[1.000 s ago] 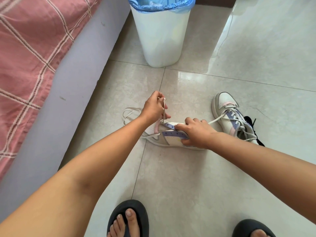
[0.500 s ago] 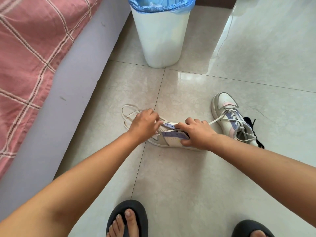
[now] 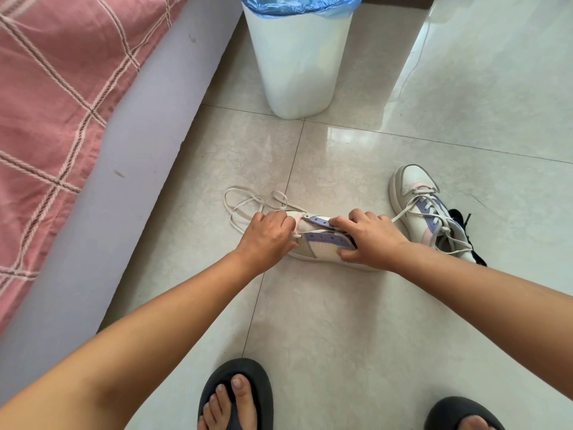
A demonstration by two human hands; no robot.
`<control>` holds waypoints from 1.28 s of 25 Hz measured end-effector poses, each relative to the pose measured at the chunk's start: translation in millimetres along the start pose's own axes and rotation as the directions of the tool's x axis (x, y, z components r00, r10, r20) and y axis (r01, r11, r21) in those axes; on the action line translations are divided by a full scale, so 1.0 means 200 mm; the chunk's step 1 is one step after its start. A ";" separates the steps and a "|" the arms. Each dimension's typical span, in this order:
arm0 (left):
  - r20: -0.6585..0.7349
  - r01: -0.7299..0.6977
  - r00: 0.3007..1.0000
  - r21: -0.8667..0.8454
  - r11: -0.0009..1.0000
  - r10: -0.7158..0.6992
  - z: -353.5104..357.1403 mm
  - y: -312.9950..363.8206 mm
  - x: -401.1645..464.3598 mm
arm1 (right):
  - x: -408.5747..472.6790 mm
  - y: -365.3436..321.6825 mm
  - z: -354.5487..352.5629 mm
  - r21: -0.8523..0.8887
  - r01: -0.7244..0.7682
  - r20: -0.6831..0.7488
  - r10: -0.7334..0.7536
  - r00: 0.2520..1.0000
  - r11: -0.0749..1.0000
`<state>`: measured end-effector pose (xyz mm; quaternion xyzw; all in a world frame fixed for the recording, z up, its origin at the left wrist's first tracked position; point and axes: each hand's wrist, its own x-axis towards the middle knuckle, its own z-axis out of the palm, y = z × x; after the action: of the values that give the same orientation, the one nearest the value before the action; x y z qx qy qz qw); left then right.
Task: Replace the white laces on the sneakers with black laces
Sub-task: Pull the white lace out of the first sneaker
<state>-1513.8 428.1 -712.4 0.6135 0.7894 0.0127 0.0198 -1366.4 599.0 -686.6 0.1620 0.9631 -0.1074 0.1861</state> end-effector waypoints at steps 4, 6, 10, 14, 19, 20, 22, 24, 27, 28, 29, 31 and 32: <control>0.037 -0.032 0.999 0.059 0.998 0.030 0.01 0.01 0.04 | 0.01 0.01 -0.01 0.022 0.006 0.025 -0.007 1.000 1.000; 0.026 0.031 0.999 0.044 0.999 -0.032 -0.01 -0.04 0.02 | 0.02 0.04 -0.03 0.043 -0.020 0.038 0.018 0.999 0.999; 0.318 0.471 0.794 0.218 0.855 -0.518 -0.05 -0.31 -0.09 | 0.01 0.10 -0.06 0.055 -0.099 0.030 0.097 0.995 0.994; 0.467 0.645 0.424 0.445 0.621 -0.776 -0.08 -0.46 -0.18 | 0.01 0.12 -0.05 0.045 -0.117 0.021 0.117 0.993 0.992; 0.370 0.469 0.804 0.088 0.879 -0.466 -0.04 -0.21 0.00 | 0.01 0.11 -0.03 0.023 -0.116 -0.005 0.116 0.993 0.993; 0.322 0.393 0.870 0.002 0.920 -0.372 -0.04 -0.12 0.05 | 0.01 0.11 -0.02 0.017 -0.114 -0.007 0.114 0.993 0.993; 0.264 0.274 0.932 -0.058 0.960 -0.250 -0.06 0.02 0.16 | 0.01 0.11 -0.02 0.017 -0.113 -0.006 0.113 0.994 0.993; 0.260 0.188 0.949 -0.015 0.982 -0.178 -0.06 0.10 0.25 | 0.01 0.11 -0.02 0.020 -0.115 -0.015 0.116 0.993 0.993; 0.279 0.150 0.950 -0.011 0.989 -0.141 -0.05 0.09 0.25 | 0.00 0.11 -0.02 0.031 -0.118 -0.014 0.118 0.993 0.993; 0.278 0.173 0.947 -0.023 0.985 -0.160 -0.05 0.05 0.23 | 0.00 0.12 -0.02 0.036 -0.120 -0.011 0.121 0.993 0.992; 0.277 0.223 0.939 -0.033 0.974 -0.205 -0.04 0.00 0.20 | 0.00 0.12 -0.03 0.043 -0.124 -0.006 0.124 0.992 0.991; 0.285 0.365 0.898 -0.054 0.929 -0.336 -0.04 -0.11 0.12 | 0.00 0.11 -0.03 0.048 -0.125 -0.002 0.125 0.992 0.991; 0.295 0.421 0.873 -0.053 0.906 -0.388 -0.04 -0.14 0.10 | 0.00 0.10 -0.02 0.049 -0.120 -0.004 0.121 0.993 0.992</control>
<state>-1545.9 441.0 -705.7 0.4280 0.8875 -0.0324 0.1677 -1361.2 617.9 -685.5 0.2248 0.9494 -0.1186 0.1847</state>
